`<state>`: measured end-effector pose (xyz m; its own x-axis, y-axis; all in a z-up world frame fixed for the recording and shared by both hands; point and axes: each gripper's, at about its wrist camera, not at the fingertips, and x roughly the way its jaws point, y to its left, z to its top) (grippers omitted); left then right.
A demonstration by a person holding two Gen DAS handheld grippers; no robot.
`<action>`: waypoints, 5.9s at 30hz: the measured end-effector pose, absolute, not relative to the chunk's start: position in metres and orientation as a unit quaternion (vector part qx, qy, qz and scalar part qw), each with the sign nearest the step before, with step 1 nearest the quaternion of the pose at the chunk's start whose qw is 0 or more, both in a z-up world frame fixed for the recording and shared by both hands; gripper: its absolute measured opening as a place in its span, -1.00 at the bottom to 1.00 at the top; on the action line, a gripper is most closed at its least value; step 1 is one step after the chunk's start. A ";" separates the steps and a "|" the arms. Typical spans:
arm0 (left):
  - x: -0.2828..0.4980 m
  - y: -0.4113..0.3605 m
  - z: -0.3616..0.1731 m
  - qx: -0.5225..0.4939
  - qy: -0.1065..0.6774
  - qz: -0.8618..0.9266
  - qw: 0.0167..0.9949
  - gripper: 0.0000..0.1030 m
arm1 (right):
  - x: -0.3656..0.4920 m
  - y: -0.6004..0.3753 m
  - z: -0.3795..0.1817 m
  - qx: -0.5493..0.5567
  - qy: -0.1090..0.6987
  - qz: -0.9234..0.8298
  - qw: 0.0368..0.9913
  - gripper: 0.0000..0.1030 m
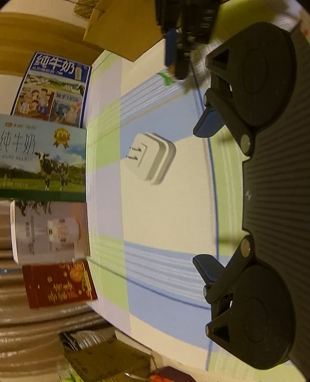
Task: Organize objects
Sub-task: 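Grasp the green candy with the right gripper while the left gripper grasps the white plug, then lift the plug and candy and carry both grippers over the cardboard box, then open both grippers to drop the plug and candy into the box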
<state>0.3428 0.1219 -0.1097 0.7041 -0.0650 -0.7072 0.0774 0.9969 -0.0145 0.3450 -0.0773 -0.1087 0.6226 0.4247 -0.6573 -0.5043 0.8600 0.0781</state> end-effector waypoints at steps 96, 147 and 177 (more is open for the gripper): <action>0.074 -0.104 0.026 -0.039 0.391 -0.159 0.906 0.18 | 0.057 -0.304 0.044 0.008 0.344 0.084 0.935 -0.57; 0.229 -0.228 0.033 0.006 0.394 -0.210 0.895 0.18 | 0.209 -0.377 0.061 0.015 0.335 0.073 0.939 -0.57; 0.244 -0.175 0.028 -0.003 0.382 -0.167 0.909 0.75 | 0.231 -0.367 0.051 0.062 0.343 0.100 0.932 -0.36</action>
